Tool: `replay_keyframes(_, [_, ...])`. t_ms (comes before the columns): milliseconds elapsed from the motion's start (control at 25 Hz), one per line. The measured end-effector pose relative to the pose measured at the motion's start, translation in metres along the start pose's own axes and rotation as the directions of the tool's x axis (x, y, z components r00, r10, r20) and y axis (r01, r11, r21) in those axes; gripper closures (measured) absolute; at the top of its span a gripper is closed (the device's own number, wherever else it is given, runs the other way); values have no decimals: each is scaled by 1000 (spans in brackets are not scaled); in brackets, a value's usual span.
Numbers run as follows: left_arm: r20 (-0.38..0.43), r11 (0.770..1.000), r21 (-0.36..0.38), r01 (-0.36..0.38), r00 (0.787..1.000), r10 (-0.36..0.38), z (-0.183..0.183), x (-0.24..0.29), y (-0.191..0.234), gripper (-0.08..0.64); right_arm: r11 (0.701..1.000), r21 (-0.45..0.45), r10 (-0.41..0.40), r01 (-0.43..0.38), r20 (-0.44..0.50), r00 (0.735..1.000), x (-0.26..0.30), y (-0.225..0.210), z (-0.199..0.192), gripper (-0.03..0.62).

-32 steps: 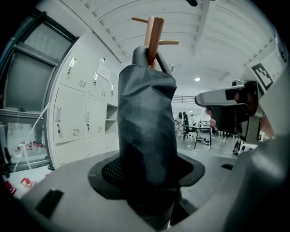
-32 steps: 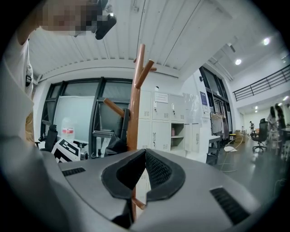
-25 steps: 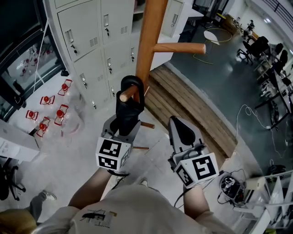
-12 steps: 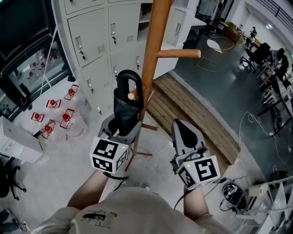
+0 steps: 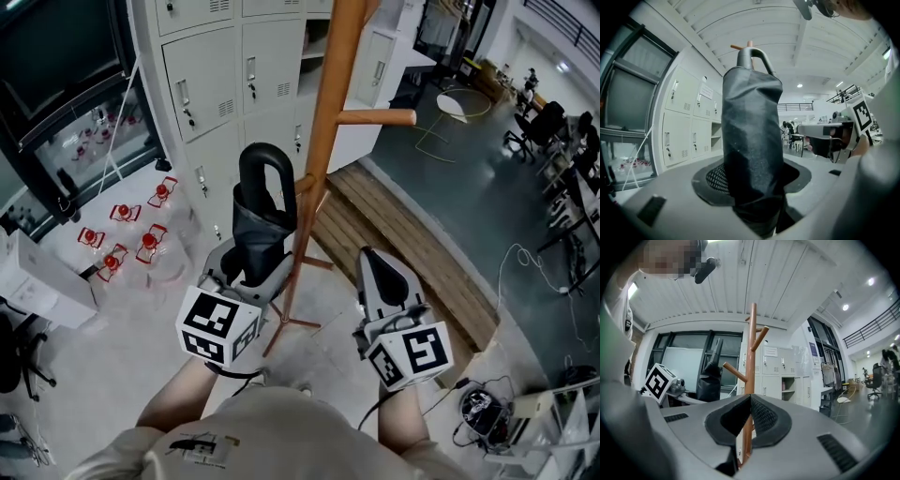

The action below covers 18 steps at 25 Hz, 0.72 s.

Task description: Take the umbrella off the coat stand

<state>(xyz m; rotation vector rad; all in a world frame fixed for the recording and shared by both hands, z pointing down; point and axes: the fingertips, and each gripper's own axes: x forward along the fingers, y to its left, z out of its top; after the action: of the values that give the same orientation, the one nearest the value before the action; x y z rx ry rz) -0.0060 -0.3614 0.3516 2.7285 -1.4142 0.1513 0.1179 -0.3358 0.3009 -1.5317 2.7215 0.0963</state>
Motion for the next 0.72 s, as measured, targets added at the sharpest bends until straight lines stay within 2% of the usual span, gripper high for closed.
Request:
replay_keyframes(320, [7, 998, 13, -56, 998, 56, -1, -31, 16, 299, 999, -1, 49, -49, -3, 999, 6, 13, -2, 584])
replay_keyframes(600, [-20, 994, 3, -108, 994, 108, -22, -47, 32, 299, 997, 4, 76, -76, -38, 996, 10, 21, -19, 584])
replay_keyframes(720, [-44, 993, -10, -118, 992, 117, -38, -48, 36, 299, 997, -31, 64, -66, -68, 996, 13, 22, -31, 584])
